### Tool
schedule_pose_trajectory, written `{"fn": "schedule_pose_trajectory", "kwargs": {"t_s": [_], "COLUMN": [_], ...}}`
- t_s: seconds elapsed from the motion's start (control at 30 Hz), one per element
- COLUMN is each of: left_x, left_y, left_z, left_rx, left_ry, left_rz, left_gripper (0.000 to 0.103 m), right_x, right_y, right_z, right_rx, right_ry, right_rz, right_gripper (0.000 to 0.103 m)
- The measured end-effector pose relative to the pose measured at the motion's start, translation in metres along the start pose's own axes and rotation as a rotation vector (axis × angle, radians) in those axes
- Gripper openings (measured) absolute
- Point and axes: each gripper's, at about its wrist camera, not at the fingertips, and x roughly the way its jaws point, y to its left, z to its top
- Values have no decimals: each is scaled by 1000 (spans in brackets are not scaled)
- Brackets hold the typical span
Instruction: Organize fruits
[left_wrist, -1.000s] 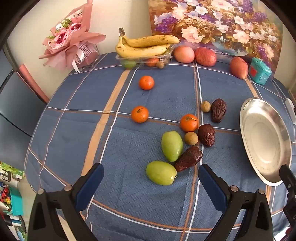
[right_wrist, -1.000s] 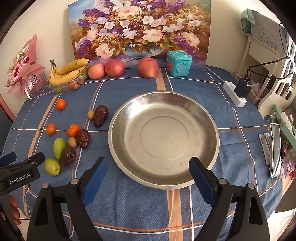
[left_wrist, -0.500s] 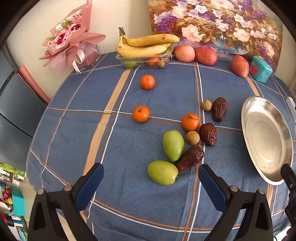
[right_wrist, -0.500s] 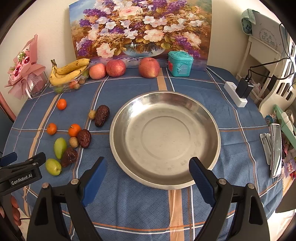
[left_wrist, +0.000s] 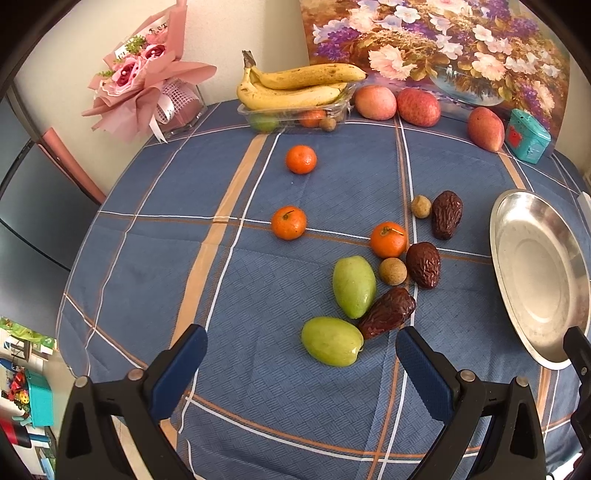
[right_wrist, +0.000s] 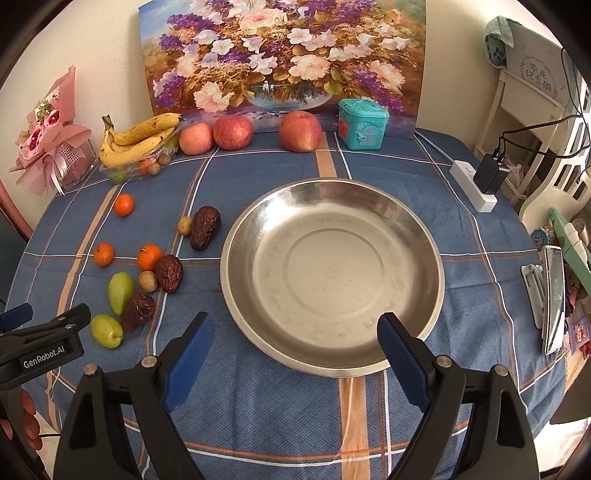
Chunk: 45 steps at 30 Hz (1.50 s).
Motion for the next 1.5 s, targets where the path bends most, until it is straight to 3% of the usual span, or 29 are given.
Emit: {"fn": "schedule_pose_trajectory", "kwargs": {"t_s": [1.17, 1.5], "left_x": [4, 8], "left_y": [2, 5], "left_z": [0, 0], "left_rx": [-14, -23], "left_ry": [12, 22], "left_rz": [5, -24], "left_gripper": [103, 103], "right_x": [8, 10], "right_y": [5, 9], "right_z": [1, 3], "right_rx": [-24, -39], "right_ry": [33, 28], "right_rz": [-1, 6], "right_gripper": [90, 90]}}
